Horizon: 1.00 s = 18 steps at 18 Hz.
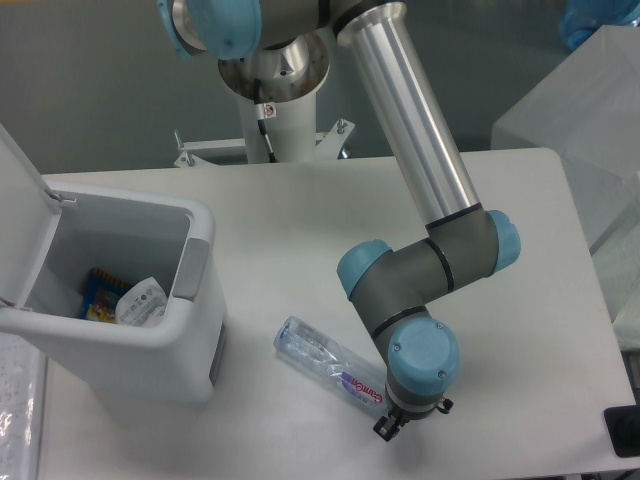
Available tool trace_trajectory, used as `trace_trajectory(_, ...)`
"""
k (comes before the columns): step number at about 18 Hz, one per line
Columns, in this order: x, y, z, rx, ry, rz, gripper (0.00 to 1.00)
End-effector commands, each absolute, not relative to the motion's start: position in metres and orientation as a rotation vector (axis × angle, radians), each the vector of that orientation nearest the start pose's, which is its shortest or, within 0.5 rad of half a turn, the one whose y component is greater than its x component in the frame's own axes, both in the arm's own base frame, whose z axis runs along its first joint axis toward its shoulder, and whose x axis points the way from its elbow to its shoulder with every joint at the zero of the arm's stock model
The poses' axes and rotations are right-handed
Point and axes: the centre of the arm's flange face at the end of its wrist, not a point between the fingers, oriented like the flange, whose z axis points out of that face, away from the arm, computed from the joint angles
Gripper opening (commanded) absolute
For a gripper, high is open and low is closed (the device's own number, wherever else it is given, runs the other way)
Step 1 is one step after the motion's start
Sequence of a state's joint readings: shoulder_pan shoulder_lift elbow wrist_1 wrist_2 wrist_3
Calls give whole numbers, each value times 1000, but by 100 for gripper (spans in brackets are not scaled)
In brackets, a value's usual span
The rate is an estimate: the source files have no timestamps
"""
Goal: Place the trash in the trash can
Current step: 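Grasp the bottle near its cap and lift it off the table, then carry the bottle over the bin and lower it inside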
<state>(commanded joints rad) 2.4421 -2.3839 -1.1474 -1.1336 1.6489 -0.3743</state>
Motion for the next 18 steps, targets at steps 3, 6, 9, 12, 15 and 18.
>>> trace_trajectory(3,-518,595,248,-2506,-1763,188,15)
trace_trajectory(6,-522,597,305,-2463,-1651,229,15)
trace_trajectory(9,-521,598,370,-2336,-1536,281,15)
trace_trajectory(12,-518,596,422,-2193,-1436,337,13)
trace_trajectory(15,-511,597,459,-2124,-1380,331,10)
trace_trajectory(18,-489,603,508,-2072,-1307,316,10)
